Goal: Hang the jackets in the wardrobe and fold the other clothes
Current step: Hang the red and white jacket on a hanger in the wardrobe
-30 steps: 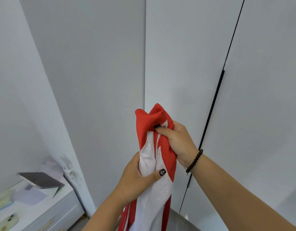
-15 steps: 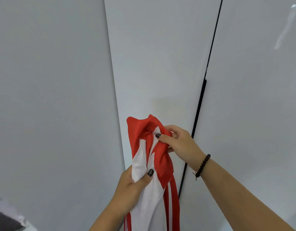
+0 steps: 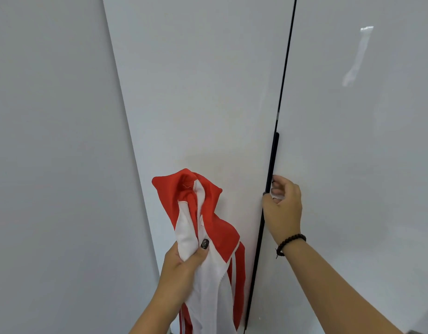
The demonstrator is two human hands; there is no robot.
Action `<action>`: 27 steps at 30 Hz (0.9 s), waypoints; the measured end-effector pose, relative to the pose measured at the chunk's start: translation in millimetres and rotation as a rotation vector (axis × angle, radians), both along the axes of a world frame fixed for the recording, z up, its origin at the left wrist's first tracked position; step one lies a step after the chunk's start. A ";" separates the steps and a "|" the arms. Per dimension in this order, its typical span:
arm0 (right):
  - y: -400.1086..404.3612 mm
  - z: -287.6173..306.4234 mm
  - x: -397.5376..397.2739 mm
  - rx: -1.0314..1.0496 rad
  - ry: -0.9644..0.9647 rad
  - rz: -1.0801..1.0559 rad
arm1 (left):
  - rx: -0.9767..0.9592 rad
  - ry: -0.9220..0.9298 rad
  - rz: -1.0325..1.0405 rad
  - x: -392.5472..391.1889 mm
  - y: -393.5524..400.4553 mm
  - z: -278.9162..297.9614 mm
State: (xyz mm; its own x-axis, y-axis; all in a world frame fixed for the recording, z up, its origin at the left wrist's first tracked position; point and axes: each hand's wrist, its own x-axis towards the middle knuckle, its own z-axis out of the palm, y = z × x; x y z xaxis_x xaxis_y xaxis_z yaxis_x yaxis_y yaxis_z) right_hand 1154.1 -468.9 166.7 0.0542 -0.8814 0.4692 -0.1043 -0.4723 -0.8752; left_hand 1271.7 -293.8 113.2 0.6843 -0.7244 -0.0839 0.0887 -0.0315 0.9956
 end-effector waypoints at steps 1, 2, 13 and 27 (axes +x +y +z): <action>0.9 -1.1 4.4 -0.008 -0.007 -0.026 | 0.006 0.002 0.000 5.2 -1.6 1.5; 1.6 -1.7 9.3 -0.018 -0.021 -0.063 | 0.013 0.005 -0.009 11.6 -2.8 3.0; 9.6 9.9 40.7 0.192 -0.048 -0.293 | 0.003 -0.005 -0.204 71.8 12.6 12.6; 77.1 7.3 17.8 0.186 0.008 -0.451 | 0.032 -0.086 -0.545 68.0 44.8 -2.7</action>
State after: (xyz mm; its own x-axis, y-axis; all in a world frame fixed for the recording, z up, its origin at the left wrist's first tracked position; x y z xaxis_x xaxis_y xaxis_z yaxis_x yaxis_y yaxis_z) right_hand 1172.0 -391.8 174.0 -0.3497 -0.8867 0.3023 -0.2692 -0.2139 -0.9390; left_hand 1339.7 -249.0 110.6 0.2167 -0.9735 -0.0724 -0.0303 -0.0808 0.9963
